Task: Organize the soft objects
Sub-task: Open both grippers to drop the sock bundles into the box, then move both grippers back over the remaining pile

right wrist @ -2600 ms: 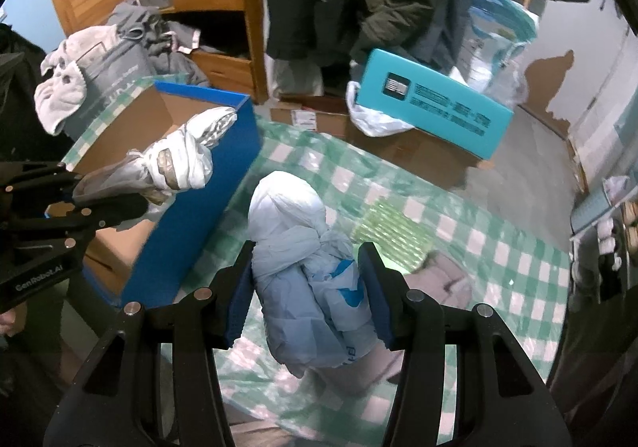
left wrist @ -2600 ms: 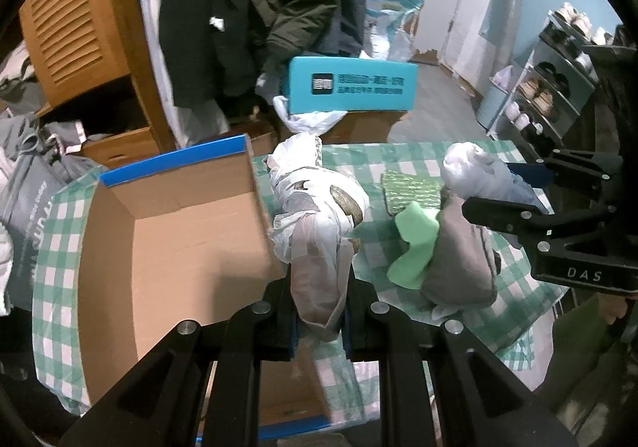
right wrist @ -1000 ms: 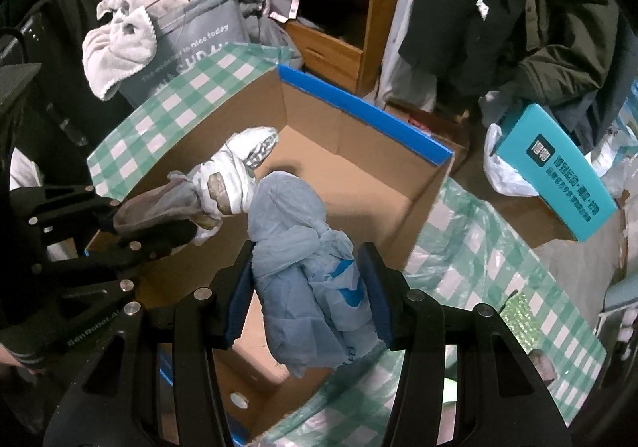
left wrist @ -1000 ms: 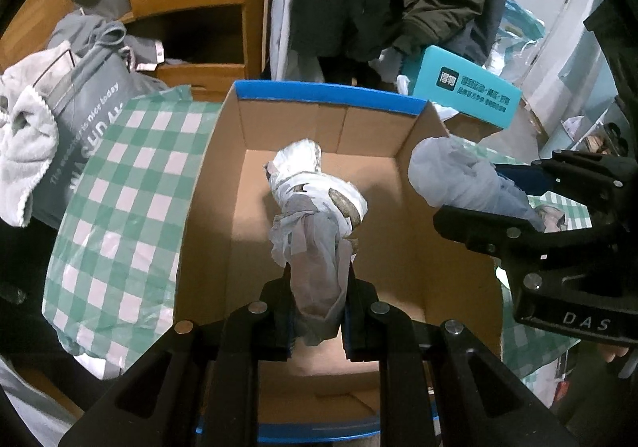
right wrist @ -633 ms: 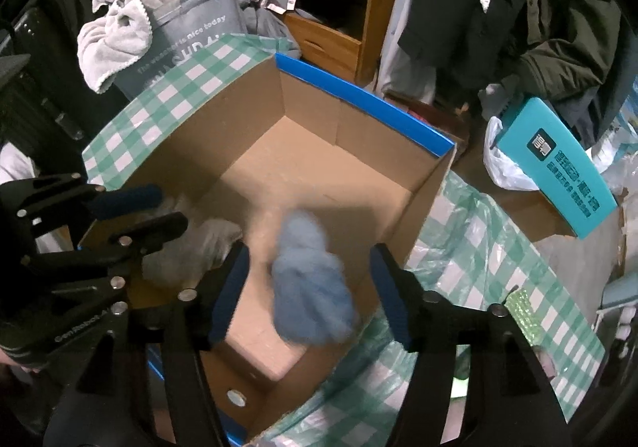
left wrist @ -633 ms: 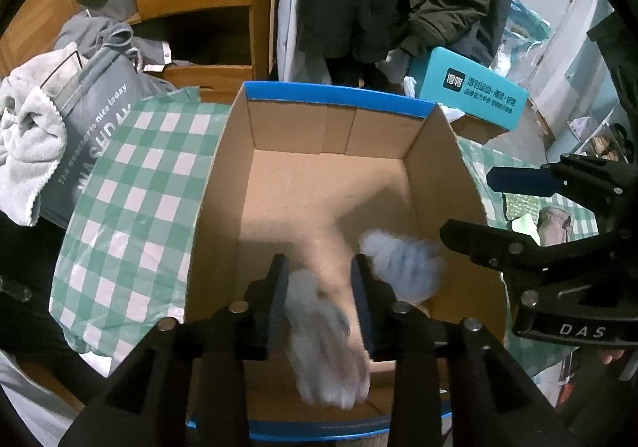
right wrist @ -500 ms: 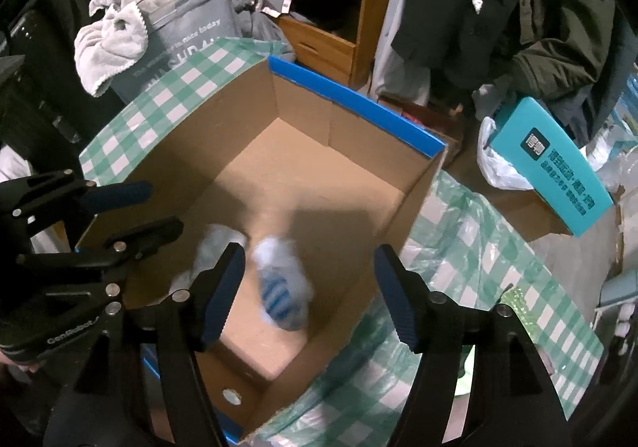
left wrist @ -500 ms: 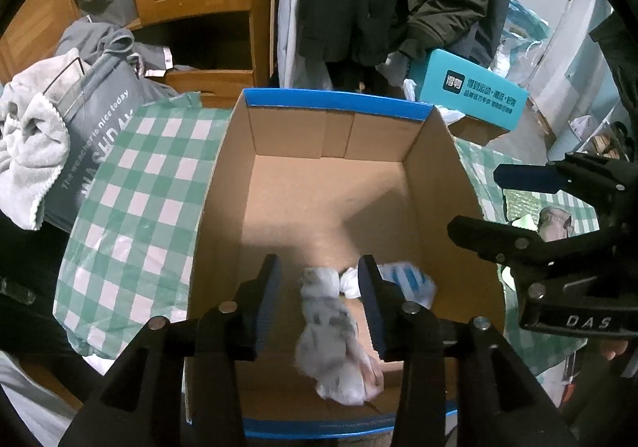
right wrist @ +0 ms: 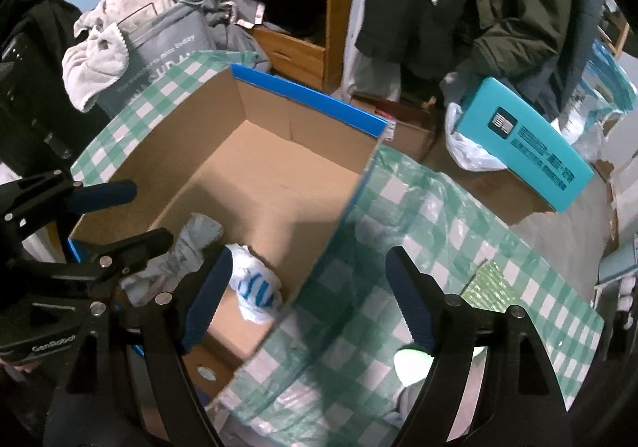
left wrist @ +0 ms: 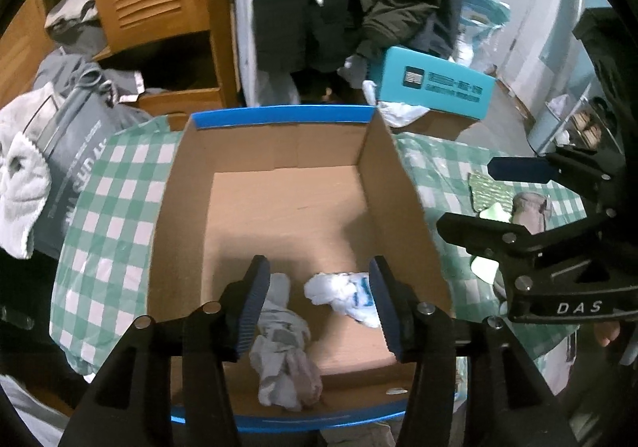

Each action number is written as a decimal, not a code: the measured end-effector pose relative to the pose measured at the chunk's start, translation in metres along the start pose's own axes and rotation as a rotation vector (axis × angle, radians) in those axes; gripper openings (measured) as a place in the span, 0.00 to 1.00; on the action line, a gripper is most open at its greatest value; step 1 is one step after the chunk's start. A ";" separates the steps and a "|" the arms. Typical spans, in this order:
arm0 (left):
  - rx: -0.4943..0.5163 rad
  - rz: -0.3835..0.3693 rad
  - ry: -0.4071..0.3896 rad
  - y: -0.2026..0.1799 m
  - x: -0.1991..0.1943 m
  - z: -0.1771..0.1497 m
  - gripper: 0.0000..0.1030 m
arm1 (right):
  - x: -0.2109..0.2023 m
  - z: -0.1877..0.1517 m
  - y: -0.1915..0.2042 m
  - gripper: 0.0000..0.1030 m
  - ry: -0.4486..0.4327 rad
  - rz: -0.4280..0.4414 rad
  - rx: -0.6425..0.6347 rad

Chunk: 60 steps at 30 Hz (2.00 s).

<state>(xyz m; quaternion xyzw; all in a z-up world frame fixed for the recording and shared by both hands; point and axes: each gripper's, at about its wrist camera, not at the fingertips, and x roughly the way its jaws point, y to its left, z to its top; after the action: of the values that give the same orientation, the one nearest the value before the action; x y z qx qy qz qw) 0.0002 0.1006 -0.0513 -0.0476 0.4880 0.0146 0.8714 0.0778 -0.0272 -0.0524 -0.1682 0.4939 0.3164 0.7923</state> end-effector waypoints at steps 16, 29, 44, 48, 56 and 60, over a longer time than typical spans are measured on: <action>0.092 -0.042 -0.007 -0.062 -0.005 0.008 0.56 | -0.027 -0.054 -0.067 0.77 -0.018 -0.039 0.139; 0.140 -0.085 0.016 -0.104 0.010 0.013 0.56 | -0.040 -0.094 -0.129 0.78 -0.013 -0.078 0.293; 0.201 -0.125 0.040 -0.151 0.029 0.023 0.62 | -0.048 -0.135 -0.187 0.78 -0.006 -0.121 0.435; 0.220 -0.138 0.051 -0.166 0.036 0.027 0.62 | -0.045 -0.144 -0.199 0.79 0.004 -0.132 0.463; 0.236 -0.153 0.074 -0.185 0.055 0.034 0.62 | -0.026 -0.165 -0.226 0.79 0.056 -0.169 0.537; 0.232 -0.161 0.081 -0.190 0.064 0.038 0.62 | -0.013 -0.170 -0.235 0.79 0.086 -0.180 0.561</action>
<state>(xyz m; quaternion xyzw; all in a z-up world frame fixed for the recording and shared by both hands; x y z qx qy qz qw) 0.0793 -0.0857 -0.0734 0.0141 0.5157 -0.1137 0.8491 0.1160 -0.3047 -0.1288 0.0010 0.5782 0.0887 0.8110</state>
